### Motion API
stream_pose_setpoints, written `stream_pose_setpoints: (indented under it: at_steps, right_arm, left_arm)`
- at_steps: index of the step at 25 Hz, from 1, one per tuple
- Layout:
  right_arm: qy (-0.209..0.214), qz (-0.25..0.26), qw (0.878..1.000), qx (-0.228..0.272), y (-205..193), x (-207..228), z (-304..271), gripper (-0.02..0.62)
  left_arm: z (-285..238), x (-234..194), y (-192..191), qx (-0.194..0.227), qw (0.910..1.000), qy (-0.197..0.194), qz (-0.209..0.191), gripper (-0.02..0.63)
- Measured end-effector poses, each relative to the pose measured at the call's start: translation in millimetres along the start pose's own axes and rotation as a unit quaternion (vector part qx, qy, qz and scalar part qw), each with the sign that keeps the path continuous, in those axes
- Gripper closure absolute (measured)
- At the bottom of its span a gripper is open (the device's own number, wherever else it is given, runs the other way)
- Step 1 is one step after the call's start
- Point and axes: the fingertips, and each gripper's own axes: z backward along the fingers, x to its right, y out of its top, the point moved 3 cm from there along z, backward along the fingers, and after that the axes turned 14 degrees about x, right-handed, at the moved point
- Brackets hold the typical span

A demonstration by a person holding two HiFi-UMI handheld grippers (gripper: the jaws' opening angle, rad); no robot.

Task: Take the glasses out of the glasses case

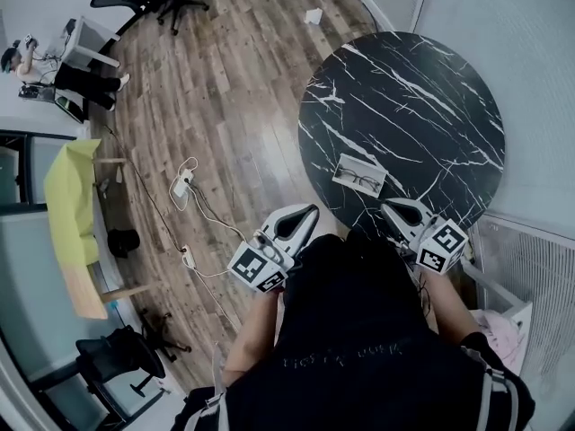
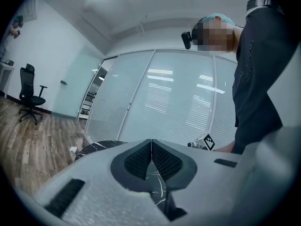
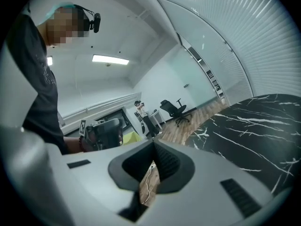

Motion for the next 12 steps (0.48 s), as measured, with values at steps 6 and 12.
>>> stream_pose_setpoints:
  at_steps: [6,12]
  right_arm:
    - [-0.030,0.042,0.997,-0.049,-12.2,21.4,-11.7,0.566]
    - [-0.034,0.101,0.989,-0.104,-25.3,25.3,-23.0,0.565]
  left_arm:
    - [2.1,-10.4,-12.7,-0.018,0.9997,0.011,0.008,0.586]
    - [5.2,-20.4,-25.2,-0.038,0.9992,0.003,0.013,0.586]
